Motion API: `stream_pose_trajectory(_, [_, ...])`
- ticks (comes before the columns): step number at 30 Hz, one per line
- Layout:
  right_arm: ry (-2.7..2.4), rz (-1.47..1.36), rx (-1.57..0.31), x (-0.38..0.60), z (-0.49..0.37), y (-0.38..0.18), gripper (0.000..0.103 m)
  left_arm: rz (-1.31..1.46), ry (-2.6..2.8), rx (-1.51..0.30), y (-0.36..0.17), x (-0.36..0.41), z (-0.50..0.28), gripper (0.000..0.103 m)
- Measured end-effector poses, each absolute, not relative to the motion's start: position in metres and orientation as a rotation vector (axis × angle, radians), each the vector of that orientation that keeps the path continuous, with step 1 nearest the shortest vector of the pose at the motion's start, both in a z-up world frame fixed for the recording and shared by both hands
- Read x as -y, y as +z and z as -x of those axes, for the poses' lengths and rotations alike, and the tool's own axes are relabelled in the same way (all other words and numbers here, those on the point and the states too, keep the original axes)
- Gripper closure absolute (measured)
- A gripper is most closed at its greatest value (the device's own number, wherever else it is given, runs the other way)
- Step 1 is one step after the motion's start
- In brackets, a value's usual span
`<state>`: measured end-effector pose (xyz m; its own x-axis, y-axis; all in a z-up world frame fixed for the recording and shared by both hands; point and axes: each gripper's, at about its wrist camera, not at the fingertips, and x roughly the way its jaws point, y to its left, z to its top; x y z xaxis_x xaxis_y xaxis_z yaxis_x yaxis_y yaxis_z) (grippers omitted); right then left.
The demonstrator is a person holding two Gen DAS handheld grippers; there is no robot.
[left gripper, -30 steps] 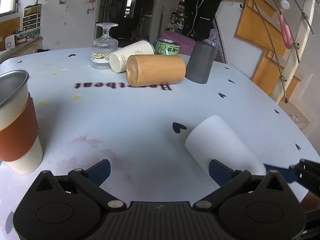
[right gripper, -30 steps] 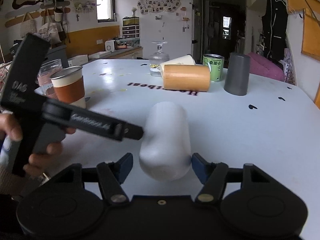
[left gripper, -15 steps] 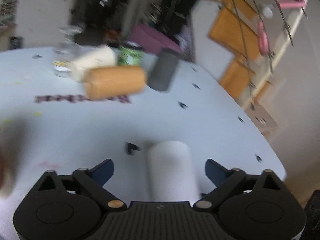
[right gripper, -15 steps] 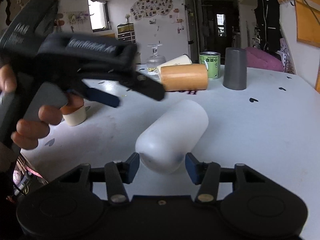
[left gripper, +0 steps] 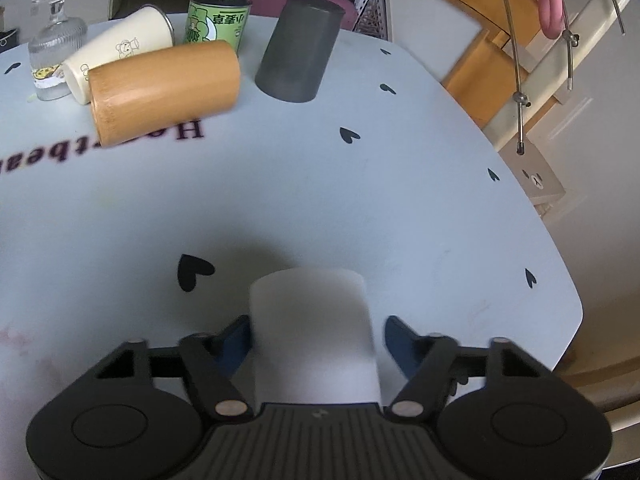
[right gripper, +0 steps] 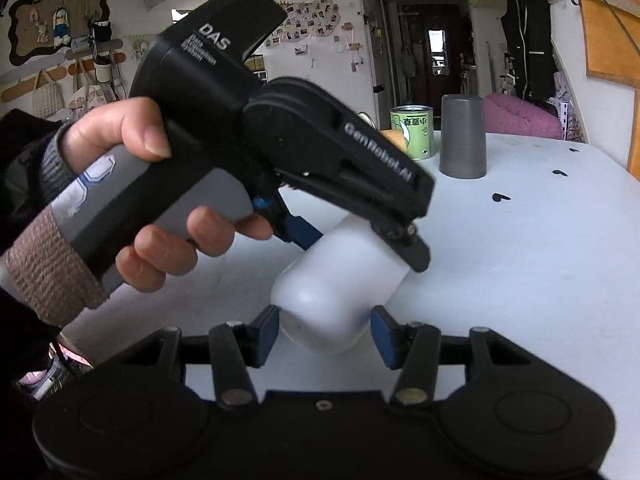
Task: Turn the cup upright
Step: 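Grasp the upright white cup with the left tool from the right tool, then carry the white cup with the left tool and set it beside the pitcher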
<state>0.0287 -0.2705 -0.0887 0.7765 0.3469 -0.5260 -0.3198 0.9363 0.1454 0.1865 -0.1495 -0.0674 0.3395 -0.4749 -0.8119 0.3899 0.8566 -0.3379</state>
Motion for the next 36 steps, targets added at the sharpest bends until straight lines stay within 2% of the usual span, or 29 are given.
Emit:
stream_pose_trajectory(15, [0.439, -0.097, -0.498, 0.268, -0.029, -0.085, 0.051, -0.087, -0.502, -0.732, -0.035, 0.12, -0.125, 0.039])
stream_pose_trajectory(25, [0.45, -0.039, -0.547, 0.248, -0.036, -0.101, 0.057, -0.118, -0.501, -0.627, -0.042, 0.104, -0.082, 0.039])
stream_pose_trajectory(36, [0.417, -0.026, -0.577, 0.252, -0.033, -0.109, 0.057, -0.096, -0.406, -0.536, -0.06, 0.087, -0.066, 0.04])
